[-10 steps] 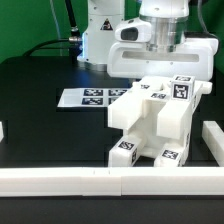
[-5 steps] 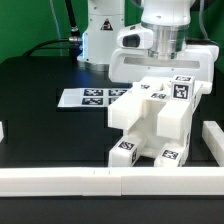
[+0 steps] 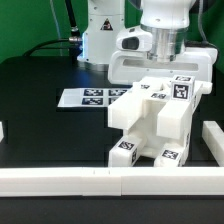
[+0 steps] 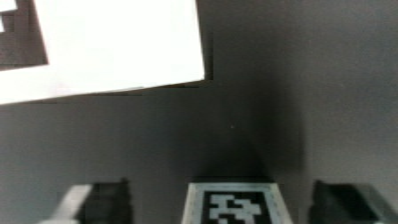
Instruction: Assemble chair
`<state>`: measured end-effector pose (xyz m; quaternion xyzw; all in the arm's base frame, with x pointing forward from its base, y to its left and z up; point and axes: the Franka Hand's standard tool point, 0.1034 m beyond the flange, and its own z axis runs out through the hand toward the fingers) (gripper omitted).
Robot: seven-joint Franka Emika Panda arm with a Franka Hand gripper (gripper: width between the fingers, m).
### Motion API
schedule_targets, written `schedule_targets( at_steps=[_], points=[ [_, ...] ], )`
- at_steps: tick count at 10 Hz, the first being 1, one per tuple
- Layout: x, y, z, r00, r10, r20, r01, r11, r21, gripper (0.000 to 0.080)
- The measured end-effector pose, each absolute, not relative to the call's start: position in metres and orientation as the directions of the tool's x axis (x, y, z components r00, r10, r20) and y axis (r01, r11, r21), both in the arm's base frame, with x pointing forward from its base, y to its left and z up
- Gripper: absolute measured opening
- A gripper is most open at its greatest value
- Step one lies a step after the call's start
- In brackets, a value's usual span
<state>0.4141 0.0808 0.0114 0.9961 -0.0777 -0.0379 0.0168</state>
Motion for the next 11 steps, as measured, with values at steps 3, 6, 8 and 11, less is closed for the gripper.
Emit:
schedule_targets(
  at_steps=[3,6,8,11],
  points=[
    [0.414,0.081,0.011,0.985,-0.156,-0.073,-0.153,-0.987,0.039,0.0287],
    [0.414,0.081,0.011,0.985,-0.156,-0.073,-0.153,-0.987,0.039,0.0287],
    [0.414,0.081,0.013,0.986,-0.152,-0.073,-0.149,-0.988,0.038,0.0287],
    [0.415,0.081,0.045,0.987,-0.14,-0.081,-0.139,-0.99,0.012,0.0288]
  ],
)
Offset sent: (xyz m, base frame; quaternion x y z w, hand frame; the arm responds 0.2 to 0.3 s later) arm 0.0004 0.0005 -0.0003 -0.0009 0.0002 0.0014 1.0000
